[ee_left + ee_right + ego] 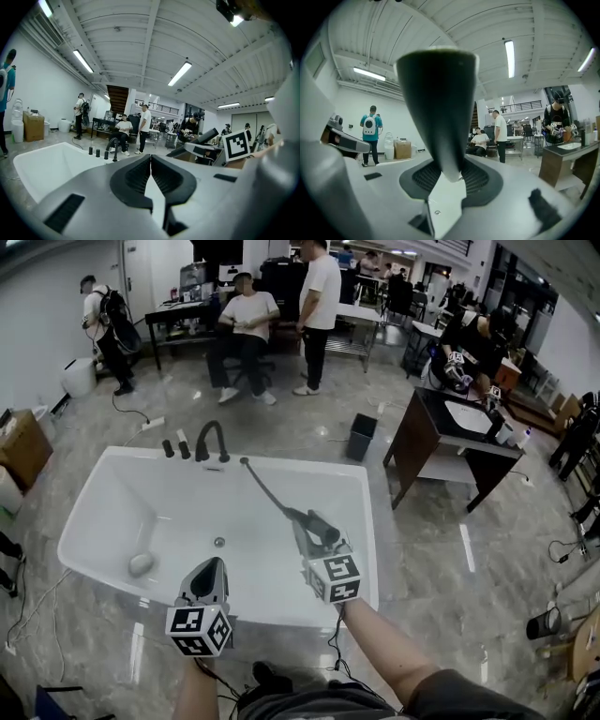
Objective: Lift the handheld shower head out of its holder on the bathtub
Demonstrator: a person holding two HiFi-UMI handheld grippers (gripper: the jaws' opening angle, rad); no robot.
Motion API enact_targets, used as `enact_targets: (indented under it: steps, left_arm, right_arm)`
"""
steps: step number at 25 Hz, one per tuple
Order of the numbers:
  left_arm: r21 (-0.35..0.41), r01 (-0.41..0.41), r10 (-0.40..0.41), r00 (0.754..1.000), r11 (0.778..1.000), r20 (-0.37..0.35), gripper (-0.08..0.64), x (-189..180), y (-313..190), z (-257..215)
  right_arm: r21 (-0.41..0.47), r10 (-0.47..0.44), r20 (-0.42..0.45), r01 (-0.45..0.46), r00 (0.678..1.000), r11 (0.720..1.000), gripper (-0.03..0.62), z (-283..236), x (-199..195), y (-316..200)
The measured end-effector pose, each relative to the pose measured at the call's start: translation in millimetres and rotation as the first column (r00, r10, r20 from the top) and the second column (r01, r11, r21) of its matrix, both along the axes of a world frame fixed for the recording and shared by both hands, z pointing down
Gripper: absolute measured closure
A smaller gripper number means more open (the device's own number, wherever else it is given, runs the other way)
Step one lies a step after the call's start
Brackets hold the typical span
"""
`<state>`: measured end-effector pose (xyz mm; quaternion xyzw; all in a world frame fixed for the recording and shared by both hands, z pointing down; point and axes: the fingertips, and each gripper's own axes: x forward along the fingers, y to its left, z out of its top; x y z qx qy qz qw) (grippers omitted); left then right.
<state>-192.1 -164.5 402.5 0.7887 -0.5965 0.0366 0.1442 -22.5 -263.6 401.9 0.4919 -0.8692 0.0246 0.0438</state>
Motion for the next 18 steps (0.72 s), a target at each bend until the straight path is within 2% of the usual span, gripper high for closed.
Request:
enact_targets:
  steps: [12, 18]
  left_arm:
    - [0.01, 0.027, -0.027, 0.999, 1.0, 0.029, 0.545, 81.0, 76.0, -6.5]
    - [0.001, 0.046, -0.046, 0.998, 0.999, 0.033, 0.545, 118.0, 111.4, -6.0]
  right_arm:
    - [0.033, -0.063, 0.034, 0.062, 0.997, 0.998, 0.451, -8.1, 67.7, 76.3]
    - [0.07, -0.096, 0.022, 0.094, 0.995, 0.993, 0.451, -17.9, 104.9, 118.5]
